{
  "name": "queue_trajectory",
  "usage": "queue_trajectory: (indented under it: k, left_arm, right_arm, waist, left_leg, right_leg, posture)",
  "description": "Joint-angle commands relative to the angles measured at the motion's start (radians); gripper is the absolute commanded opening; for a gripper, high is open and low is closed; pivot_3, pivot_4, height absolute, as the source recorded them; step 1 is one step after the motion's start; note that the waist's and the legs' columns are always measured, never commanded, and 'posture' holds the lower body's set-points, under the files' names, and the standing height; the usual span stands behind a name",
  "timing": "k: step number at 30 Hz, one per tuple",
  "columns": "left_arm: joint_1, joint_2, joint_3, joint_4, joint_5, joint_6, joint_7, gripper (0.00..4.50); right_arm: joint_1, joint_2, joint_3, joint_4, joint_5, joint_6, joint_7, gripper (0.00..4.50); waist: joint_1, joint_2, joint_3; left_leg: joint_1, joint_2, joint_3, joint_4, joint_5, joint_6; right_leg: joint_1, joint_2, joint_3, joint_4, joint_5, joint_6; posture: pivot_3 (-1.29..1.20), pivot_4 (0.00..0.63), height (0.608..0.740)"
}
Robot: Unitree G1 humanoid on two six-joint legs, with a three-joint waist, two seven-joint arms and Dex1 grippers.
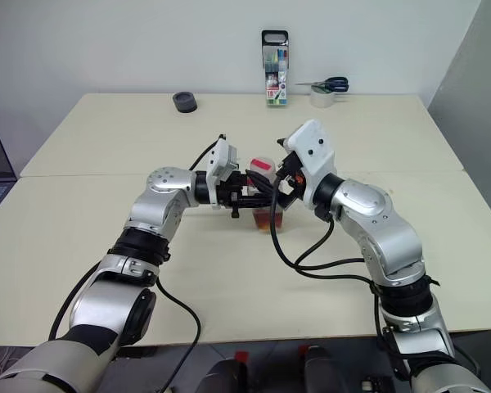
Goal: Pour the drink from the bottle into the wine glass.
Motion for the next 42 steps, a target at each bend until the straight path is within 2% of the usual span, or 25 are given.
queue_trajectory:
  k: [1, 42]
  left_arm:
    - [-0.009, 0.007, 0.018, -0.039, -0.012, -0.015, -0.004, 1.69]
    - [-0.004, 0.019, 0.016, -0.051, -0.011, -0.023, -0.013, 1.69]
  right_arm:
    - [0.003, -0.007, -0.045, -0.048, 0.021, 0.007, -0.008, 4.50]
    - [0.020, -0.021, -0.048, -0.076, 0.142, 0.077, 0.019, 4.50]
  waist:
    - [0.000, 0.000, 0.000]
    - [0.000, 0.000, 0.000]
  left_leg:
    - [0.000, 0.000, 0.000, 0.000, 0.000, 0.000]
    - [0.000, 0.000, 0.000, 0.000, 0.000, 0.000]
  right_leg:
    - [0.000, 0.000, 0.000, 0.000, 0.000, 0.000]
    - [0.000, 0.000, 0.000, 0.000, 0.000, 0.000]
  posture:
    - [0.00, 0.150, 0.740]
    - [0.00, 0.150, 0.740]
